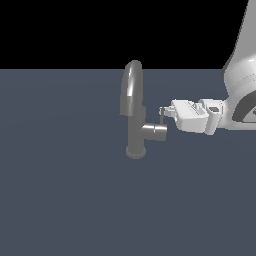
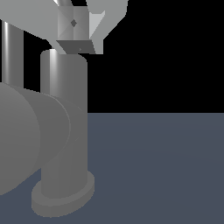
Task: Turn on the faucet by rotating a designated handle.
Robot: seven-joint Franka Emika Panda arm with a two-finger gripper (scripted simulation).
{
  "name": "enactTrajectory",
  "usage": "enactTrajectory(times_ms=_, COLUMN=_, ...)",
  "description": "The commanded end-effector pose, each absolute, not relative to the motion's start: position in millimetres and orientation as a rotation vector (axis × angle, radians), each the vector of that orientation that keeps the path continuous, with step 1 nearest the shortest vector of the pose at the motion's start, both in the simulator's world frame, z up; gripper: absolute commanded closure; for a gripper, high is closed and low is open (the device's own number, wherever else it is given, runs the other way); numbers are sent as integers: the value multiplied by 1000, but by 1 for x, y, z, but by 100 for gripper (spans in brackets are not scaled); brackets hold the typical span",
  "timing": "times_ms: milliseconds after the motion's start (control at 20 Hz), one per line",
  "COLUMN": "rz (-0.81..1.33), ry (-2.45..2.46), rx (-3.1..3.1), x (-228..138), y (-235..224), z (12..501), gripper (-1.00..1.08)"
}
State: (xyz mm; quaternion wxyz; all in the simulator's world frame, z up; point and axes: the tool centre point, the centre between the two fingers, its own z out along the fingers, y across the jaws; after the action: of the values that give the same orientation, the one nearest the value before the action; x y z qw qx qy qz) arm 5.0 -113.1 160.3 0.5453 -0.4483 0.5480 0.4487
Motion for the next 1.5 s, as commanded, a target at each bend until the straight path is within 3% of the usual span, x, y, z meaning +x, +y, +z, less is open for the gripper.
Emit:
enactTrajectory(times_ms=0, rz=1064, ry=1300, rx=-1060, x=5, y=-113, z=160, gripper=108)
enactTrajectory(times_ms=1000, rz=1064, ry=1299, rx=-1060, x=-46, y=-102, z=171, gripper=108)
enactTrajectory(times_ms=1450, rz=1062, ry=1299, rx=-1061, x=-72, y=-96, z=152, gripper=108)
